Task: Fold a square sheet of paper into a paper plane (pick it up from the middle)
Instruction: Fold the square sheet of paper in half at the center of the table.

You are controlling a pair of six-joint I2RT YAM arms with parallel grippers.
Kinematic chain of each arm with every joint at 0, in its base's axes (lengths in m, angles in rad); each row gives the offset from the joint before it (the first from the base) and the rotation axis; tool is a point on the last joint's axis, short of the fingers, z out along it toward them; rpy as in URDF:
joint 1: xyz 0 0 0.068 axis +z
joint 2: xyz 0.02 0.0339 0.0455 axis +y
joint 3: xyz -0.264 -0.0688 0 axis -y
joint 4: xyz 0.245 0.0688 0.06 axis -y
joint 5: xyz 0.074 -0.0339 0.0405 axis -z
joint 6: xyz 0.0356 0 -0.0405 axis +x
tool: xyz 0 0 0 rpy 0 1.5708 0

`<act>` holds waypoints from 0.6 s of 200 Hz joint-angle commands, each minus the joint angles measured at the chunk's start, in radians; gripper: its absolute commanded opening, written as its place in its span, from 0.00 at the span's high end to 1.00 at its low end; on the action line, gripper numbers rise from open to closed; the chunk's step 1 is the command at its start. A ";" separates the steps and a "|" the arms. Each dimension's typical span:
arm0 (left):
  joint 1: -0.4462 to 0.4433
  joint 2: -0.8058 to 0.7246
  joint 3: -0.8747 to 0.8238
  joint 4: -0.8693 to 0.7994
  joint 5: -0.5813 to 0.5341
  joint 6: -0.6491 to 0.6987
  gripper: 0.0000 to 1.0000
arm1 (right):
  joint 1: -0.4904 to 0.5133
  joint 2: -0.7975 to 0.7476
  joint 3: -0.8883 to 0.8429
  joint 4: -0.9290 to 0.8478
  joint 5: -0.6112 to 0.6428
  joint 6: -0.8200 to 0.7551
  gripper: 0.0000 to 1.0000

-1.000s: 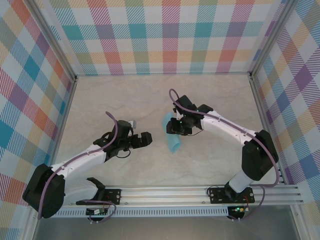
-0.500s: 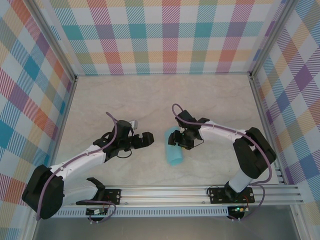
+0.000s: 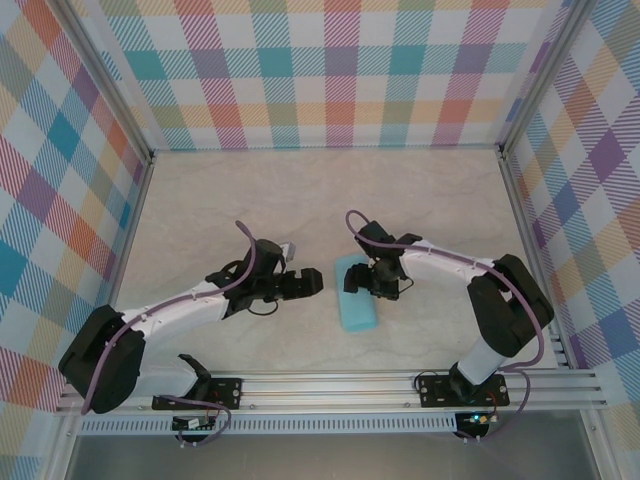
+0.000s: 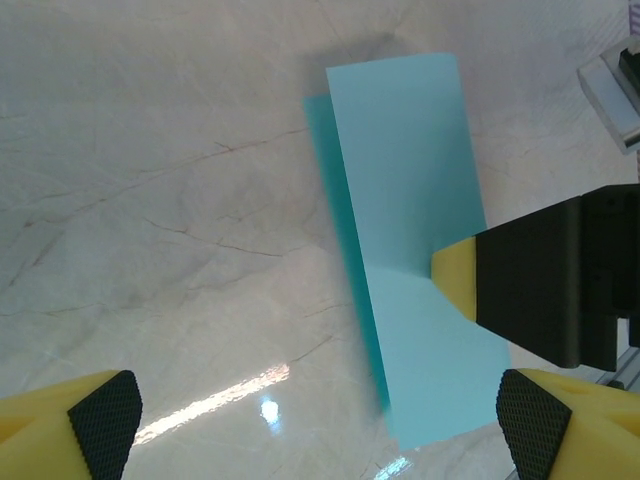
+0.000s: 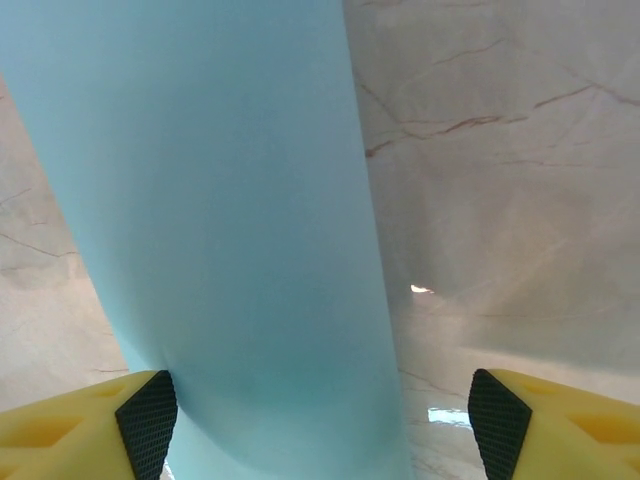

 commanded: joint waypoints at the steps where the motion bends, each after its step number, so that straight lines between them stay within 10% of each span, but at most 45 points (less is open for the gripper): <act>1: -0.029 0.025 0.037 0.034 0.001 -0.019 0.07 | -0.026 -0.026 0.030 -0.045 -0.025 -0.078 0.20; 120: -0.102 0.108 0.048 0.082 -0.138 -0.162 0.29 | -0.069 0.057 0.037 -0.026 -0.149 -0.257 0.24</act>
